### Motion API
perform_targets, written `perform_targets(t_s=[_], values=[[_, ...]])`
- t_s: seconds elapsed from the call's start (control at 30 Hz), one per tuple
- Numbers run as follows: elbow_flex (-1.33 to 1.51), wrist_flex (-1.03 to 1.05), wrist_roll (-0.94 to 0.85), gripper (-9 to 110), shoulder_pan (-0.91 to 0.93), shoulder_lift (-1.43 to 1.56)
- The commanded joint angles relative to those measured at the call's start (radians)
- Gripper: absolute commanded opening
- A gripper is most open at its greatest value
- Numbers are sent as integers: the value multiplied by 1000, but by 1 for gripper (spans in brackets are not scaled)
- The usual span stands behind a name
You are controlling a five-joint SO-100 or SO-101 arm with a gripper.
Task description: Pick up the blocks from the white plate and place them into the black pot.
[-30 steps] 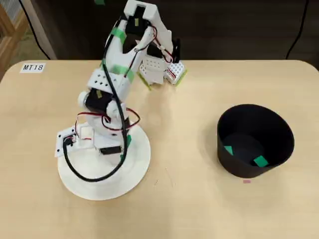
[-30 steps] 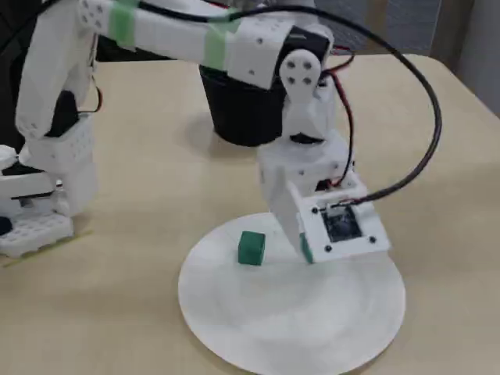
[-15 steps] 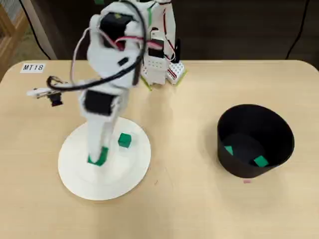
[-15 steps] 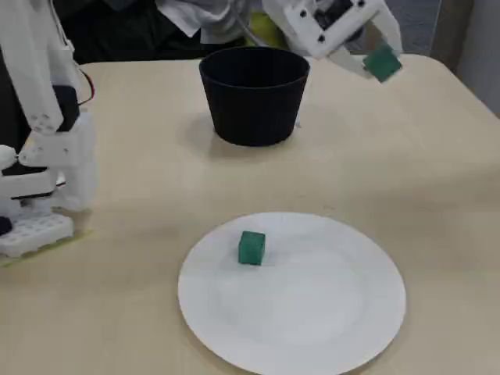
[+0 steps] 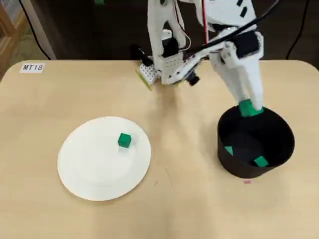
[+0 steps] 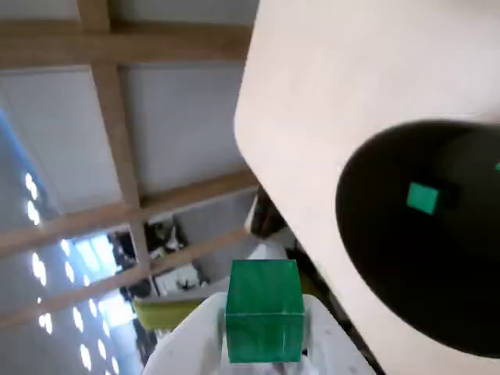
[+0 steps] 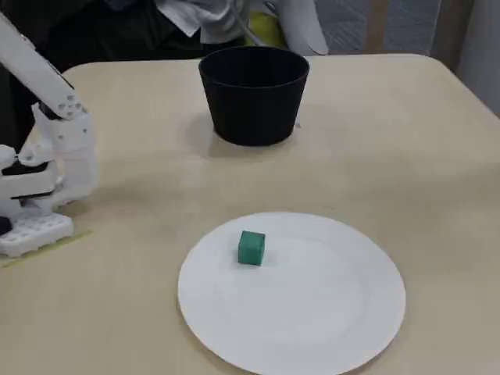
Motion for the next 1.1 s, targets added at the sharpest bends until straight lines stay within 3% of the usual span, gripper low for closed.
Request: perform_targets(t_s=[0.0,0.2,0.47,0.63,0.77,0.87,0.97,1.07], values=[[143,-94,9,-2,-60,43],[318,-290,15,-2,-51,23],[321,-319,9,-2,-41,-35],[322,-299,-35,23,-49,-38],[302,-261,-75,29,-31,-37],[293,-239,-97,26,-14,-32],[255,-184,-101,0,20,-14],[183,-48,-121,-2,132,32]])
